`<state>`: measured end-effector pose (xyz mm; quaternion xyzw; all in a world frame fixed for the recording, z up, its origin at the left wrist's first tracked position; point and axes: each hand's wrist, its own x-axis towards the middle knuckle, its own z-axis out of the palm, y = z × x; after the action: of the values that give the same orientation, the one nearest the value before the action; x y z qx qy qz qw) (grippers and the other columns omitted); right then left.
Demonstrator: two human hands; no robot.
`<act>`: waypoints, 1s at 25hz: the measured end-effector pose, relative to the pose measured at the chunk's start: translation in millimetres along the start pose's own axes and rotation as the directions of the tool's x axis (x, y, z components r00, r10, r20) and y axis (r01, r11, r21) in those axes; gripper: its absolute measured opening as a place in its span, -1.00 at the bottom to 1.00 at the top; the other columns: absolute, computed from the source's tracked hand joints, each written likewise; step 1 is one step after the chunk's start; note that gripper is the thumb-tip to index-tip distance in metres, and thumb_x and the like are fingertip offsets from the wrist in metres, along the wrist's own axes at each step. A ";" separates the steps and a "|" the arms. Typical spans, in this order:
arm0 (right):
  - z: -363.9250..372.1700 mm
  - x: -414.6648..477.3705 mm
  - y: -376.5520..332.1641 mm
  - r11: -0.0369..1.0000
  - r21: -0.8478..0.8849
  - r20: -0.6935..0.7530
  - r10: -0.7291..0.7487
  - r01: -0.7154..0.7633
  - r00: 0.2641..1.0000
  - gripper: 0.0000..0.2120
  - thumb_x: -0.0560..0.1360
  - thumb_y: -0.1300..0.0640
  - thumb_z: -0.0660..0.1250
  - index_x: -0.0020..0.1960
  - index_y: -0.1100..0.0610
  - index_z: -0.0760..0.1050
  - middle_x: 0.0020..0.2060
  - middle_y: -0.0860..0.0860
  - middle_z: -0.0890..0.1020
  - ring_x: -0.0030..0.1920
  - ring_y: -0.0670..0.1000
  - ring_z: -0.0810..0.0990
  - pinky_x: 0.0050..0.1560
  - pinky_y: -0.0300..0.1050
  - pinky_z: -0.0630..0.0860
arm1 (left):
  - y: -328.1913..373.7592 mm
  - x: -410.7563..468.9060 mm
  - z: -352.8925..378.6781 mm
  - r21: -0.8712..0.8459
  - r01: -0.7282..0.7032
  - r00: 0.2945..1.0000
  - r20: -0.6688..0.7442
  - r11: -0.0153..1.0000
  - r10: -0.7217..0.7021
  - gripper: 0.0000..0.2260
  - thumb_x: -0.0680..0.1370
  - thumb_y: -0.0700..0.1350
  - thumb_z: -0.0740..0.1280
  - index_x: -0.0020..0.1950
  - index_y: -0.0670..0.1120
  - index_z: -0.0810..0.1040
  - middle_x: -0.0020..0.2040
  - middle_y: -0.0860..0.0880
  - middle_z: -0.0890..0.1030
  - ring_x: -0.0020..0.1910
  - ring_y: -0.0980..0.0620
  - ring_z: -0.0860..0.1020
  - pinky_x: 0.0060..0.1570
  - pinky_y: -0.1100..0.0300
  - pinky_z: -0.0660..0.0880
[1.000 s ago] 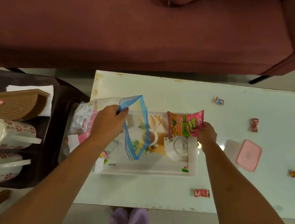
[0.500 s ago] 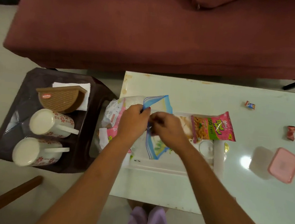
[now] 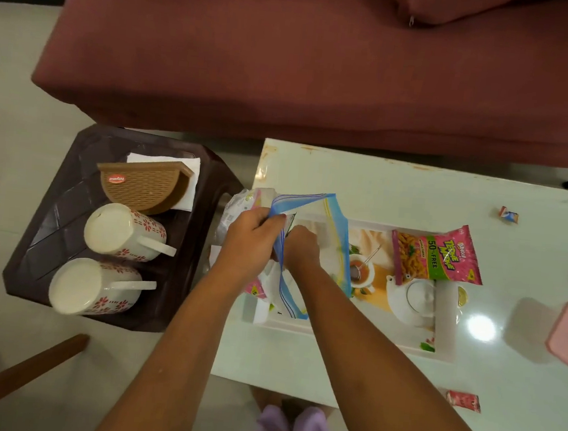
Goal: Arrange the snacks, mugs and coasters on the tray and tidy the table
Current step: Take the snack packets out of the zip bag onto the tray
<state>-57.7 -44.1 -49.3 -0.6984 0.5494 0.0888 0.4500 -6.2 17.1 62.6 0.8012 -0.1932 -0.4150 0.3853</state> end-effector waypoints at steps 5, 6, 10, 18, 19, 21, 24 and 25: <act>-1.7 -1.2 -7.4 0.997 0.076 -0.102 -0.013 0.020 0.995 -0.88 0.52 0.19 0.23 -0.15 0.20 0.48 -0.17 0.12 0.61 -0.14 0.11 0.54 -0.25 -0.16 0.36 | -2.0 4.4 -7.0 -0.062 0.007 1.000 -0.021 0.998 -0.008 -0.77 0.61 -0.02 0.17 0.15 -0.08 0.52 0.05 -0.07 0.63 -0.02 -0.01 0.62 -0.11 0.20 0.57; -7.8 -5.5 -8.5 0.991 0.109 -0.133 -0.064 0.079 0.989 -0.84 0.51 0.21 0.23 -0.24 0.17 0.43 -0.26 0.10 0.56 -0.19 0.09 0.49 -0.28 -0.14 0.37 | -1.6 6.0 -4.9 -0.058 0.003 1.000 -0.026 0.998 -0.004 -0.76 0.61 -0.01 0.18 0.15 -0.09 0.53 0.05 -0.08 0.64 0.00 -0.03 0.62 -0.10 0.18 0.58; -54.5 -47.9 -8.2 0.883 0.318 -0.362 -0.222 0.344 0.905 -0.87 0.49 0.23 0.23 -0.24 0.23 0.40 -0.05 0.11 0.56 -0.04 0.10 0.56 -0.10 0.04 0.61 | 3.7 10.5 11.7 0.002 -0.065 0.997 -0.036 0.998 0.065 -0.83 0.60 -0.03 0.19 0.00 -0.06 0.53 -0.11 -0.08 0.64 -0.06 -0.07 0.62 -0.02 0.04 0.59; -155.1 -121.3 94.3 0.283 0.878 -0.448 0.194 0.387 0.873 -0.83 0.31 0.28 0.23 -0.17 0.28 0.55 0.01 0.10 0.59 -0.10 0.05 0.59 -0.16 -0.07 0.56 | 3.8 14.0 59.9 0.148 -0.104 0.995 0.023 0.984 0.102 -0.77 0.58 -0.05 0.21 -0.16 -0.14 0.53 -0.28 -0.11 0.58 -0.26 -0.09 0.58 -0.11 -0.05 0.60; -158.0 -124.1 109.8 0.146 0.926 -0.376 0.282 0.348 0.883 -0.83 0.29 0.30 0.22 -0.17 0.25 0.55 -0.12 0.13 0.58 -0.14 0.07 0.56 -0.17 -0.09 0.54 | 0.4 12.9 67.9 0.168 -0.102 0.995 0.031 0.981 0.098 -0.74 0.57 -0.05 0.21 -0.17 -0.19 0.53 -0.28 -0.17 0.59 -0.24 -0.16 0.59 -0.07 -0.13 0.59; -155.7 -125.4 142.7 -0.084 0.957 -0.208 0.471 0.278 0.857 -0.89 0.36 0.34 0.21 -0.25 0.21 0.49 -0.31 0.07 0.55 -0.26 0.02 0.52 -0.31 -0.21 0.53 | -6.2 9.0 86.0 0.206 -0.111 0.993 0.053 0.972 0.102 -0.72 0.56 -0.04 0.22 -0.17 -0.23 0.53 -0.24 -0.26 0.60 -0.19 -0.26 0.60 -0.08 -0.20 0.56; -134.6 -115.8 191.4 -0.386 0.897 0.101 0.656 0.217 0.748 -0.86 0.50 0.37 0.19 -0.22 0.27 0.44 -0.25 0.10 0.52 -0.26 -0.04 0.53 -0.46 -0.35 0.53 | -15.4 3.9 107.6 0.238 -0.110 0.992 0.082 0.965 0.093 -0.73 0.55 -0.05 0.22 -0.21 -0.22 0.50 -0.28 -0.25 0.59 -0.20 -0.28 0.60 -0.13 -0.17 0.53; -126.8 -113.4 205.3 -0.449 0.866 0.160 0.663 0.218 0.731 -0.92 0.51 0.36 0.22 -0.12 0.32 0.48 -0.15 0.13 0.55 -0.19 -0.03 0.56 -0.45 -0.36 0.55 | -17.8 3.2 112.8 0.249 -0.107 0.993 0.083 0.963 0.089 -0.73 0.54 -0.04 0.23 -0.23 -0.20 0.50 -0.29 -0.22 0.59 -0.20 -0.27 0.60 -0.13 -0.16 0.53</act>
<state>-321.8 -56.4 -14.7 0.1643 0.6138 -0.4852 0.6007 -96.3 -25.3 6.6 0.8180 -0.2973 -0.3958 0.2930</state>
